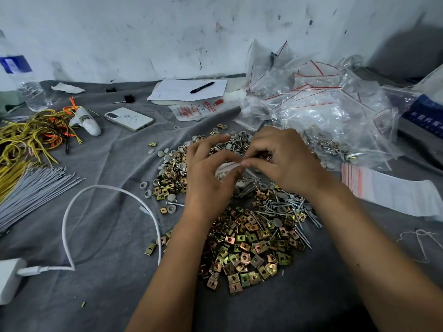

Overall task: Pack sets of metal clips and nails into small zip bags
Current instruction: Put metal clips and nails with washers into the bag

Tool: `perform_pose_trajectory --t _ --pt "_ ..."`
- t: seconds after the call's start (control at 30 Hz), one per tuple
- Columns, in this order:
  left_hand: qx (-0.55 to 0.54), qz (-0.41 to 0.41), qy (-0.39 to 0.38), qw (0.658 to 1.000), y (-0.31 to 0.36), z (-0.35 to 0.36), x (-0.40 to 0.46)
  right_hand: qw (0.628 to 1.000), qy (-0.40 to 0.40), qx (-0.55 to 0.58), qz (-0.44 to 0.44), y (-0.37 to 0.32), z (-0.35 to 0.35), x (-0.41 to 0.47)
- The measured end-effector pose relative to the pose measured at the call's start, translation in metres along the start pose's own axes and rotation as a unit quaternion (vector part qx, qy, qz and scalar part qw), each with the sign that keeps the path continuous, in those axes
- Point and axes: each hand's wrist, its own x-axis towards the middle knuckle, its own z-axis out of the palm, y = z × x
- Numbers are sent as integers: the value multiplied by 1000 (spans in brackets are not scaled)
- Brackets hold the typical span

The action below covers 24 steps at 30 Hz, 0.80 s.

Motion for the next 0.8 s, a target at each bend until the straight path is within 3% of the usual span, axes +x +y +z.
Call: perform_pose_trajectory --t 0.17,0.37,0.53,0.67,0.8 --pt "-16 12 48 999 4 -1 0 997 15 69 23 3 -2 -2" --pt "-26 31 7 999 13 3 5 988 -57 126 65 16 -8 -10" --pt "-60 53 19 997 36 12 28 977 -105 158 100 33 -17 -11" --pt "-75 88 3 993 58 23 64 963 -57 226 133 45 -26 -15" --pt "-33 115 8 993 84 48 113 943 45 295 149 60 -45 -15"
